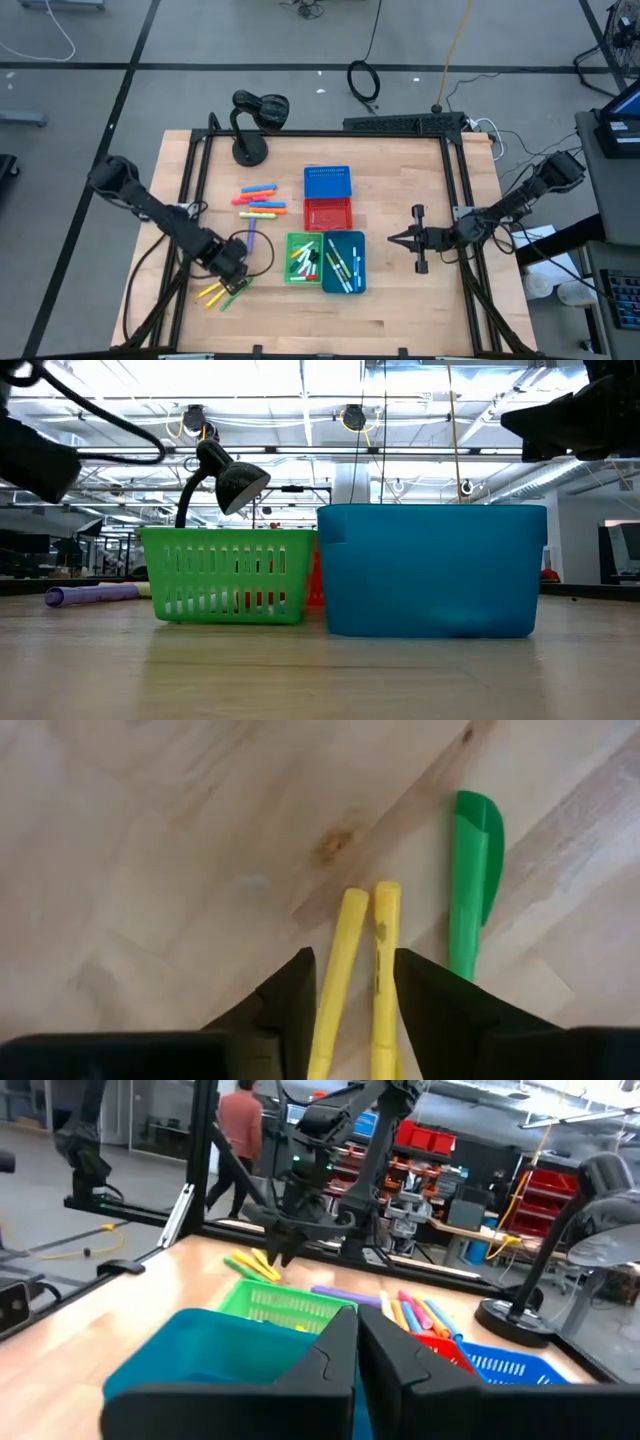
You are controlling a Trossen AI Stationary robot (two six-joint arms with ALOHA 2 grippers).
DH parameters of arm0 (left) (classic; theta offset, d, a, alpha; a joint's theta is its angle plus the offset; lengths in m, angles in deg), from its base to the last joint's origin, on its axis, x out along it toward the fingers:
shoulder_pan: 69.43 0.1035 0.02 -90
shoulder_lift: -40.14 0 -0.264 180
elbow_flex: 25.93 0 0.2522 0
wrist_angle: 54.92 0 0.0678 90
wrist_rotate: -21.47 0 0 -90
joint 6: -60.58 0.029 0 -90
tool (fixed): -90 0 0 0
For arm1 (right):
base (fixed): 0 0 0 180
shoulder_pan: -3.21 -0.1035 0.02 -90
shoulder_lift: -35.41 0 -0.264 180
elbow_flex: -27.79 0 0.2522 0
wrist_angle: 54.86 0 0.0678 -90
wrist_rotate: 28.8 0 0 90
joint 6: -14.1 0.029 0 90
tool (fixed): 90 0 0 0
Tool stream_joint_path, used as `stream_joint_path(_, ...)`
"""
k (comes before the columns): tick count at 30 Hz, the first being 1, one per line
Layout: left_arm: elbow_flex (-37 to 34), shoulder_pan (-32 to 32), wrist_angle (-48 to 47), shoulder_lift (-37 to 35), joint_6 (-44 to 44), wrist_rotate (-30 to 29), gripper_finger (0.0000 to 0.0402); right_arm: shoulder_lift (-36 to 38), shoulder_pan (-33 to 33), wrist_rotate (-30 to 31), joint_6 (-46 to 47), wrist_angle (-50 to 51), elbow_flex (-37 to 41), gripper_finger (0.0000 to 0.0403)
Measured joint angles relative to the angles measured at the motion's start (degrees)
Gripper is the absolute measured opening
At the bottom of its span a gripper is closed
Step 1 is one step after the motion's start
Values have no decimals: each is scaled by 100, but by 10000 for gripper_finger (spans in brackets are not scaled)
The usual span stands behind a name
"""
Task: Pick & Place Markers
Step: Put the left yellow pen into the red bin
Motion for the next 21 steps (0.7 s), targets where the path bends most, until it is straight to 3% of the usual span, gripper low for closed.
stream_joint_path(4, 2, -356, -71, 0, -358, -184, 166, 0, 0, 4, -26, 0, 4, 0)
stream_joint_path(9, 2, -851, -116, 0, -833, 30, 187, 0, 0, 4, 6, 3, 11, 0)
stream_joint_path(21, 2, -1680, -259, 85, -1704, -371, 176, 0, 0, 4, 636, 383, 15, 0)
